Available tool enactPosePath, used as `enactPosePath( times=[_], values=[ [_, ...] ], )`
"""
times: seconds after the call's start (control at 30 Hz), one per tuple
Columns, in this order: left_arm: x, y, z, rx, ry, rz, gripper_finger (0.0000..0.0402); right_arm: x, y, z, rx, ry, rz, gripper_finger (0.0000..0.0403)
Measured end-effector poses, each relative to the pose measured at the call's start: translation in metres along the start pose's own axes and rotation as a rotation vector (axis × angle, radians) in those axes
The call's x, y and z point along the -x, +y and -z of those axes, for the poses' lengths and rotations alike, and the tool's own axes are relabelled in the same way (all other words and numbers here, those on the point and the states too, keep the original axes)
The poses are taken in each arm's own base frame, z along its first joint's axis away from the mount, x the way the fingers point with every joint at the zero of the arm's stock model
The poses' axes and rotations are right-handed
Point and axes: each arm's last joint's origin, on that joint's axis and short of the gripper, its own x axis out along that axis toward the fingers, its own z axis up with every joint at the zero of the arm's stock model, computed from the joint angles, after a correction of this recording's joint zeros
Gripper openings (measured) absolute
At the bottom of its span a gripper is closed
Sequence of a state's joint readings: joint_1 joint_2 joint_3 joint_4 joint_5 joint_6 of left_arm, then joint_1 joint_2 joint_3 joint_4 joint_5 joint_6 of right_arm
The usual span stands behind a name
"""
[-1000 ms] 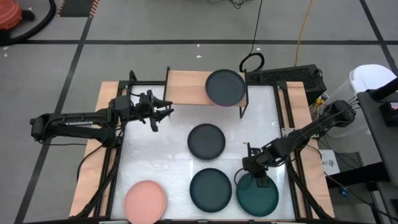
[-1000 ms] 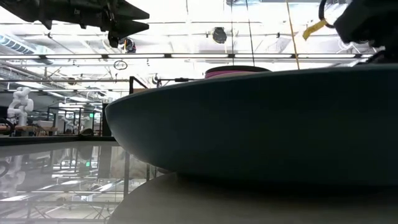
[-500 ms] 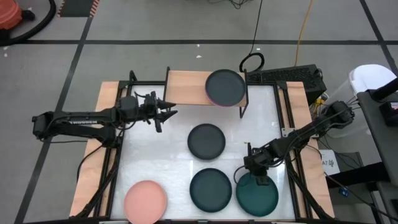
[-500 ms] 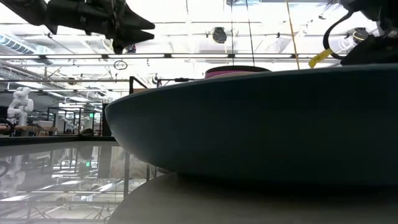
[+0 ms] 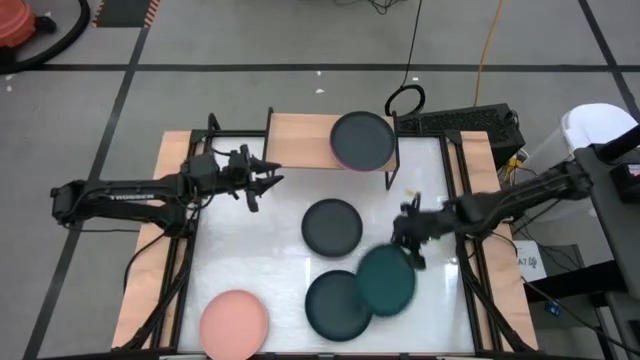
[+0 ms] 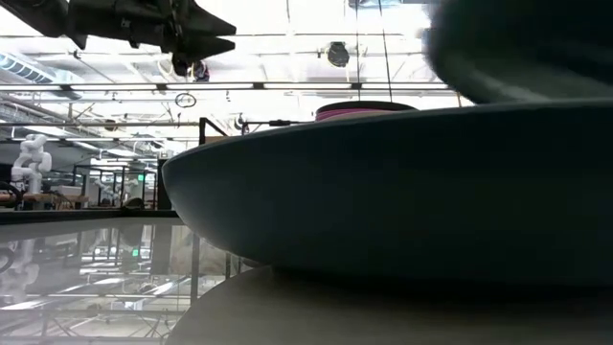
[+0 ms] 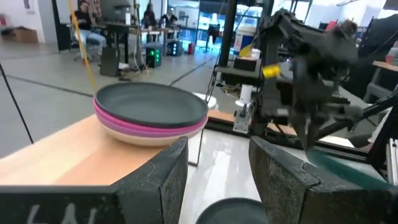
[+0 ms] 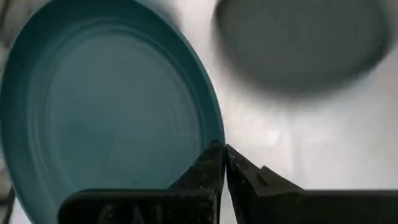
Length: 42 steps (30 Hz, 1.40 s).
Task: Place and stack plates onto a shelf
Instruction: Put the dark green plate on the shelf
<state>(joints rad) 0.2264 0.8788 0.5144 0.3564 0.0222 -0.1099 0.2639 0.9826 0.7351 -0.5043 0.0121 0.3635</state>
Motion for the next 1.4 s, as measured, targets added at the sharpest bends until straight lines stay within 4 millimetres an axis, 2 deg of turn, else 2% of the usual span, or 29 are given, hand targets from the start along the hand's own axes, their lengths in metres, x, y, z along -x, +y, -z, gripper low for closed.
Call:
enactPosePath(
  times=[0.17, 0.27, 0.4, 0.53, 0.7, 0.87, 1.0, 1.27, 1.4],
  values=[
    [0.005, -0.001, -0.005, -0.01, -0.027, 0.003, 0.0175, 0.041, -0.021, -0.06, 0.084, -0.424, 0.092, 0.0001],
    [0.008, -0.001, -0.008, -0.026, -0.046, 0.003, 0.0175, 0.065, -0.04, -0.098, 0.092, -0.651, 0.193, 0.0001],
    [0.017, -0.002, -0.015, -0.03, -0.092, 0.001, 0.0175, 0.085, -0.076, -0.143, 0.082, -0.752, 0.318, 0.0],
    [0.029, -0.003, -0.025, -0.053, -0.155, 0.002, 0.0175, 0.083, -0.119, -0.189, 0.07, -0.758, 0.281, 0.0],
    [0.042, -0.002, -0.031, -0.063, -0.18, -0.039, 0.0175, 0.06, -0.182, -0.226, 0.009, -0.682, 0.288, 0.0],
    [0.044, -0.002, -0.028, -0.062, -0.151, -0.042, 0.0175, 0.036, -0.241, -0.238, -0.085, -0.649, 0.263, 0.0],
    [0.044, -0.002, -0.024, -0.061, -0.112, -0.045, 0.0175, 0.015, -0.271, -0.237, -0.123, -0.612, 0.18, 0.0],
    [0.043, -0.001, -0.02, -0.047, -0.067, -0.049, 0.0175, -0.019, -0.301, -0.221, -0.151, -0.51, 0.198, 0.0],
    [0.043, -0.001, -0.02, -0.047, -0.067, -0.049, 0.0175, -0.021, -0.304, -0.217, -0.147, -0.483, 0.219, 0.0]
  ],
)
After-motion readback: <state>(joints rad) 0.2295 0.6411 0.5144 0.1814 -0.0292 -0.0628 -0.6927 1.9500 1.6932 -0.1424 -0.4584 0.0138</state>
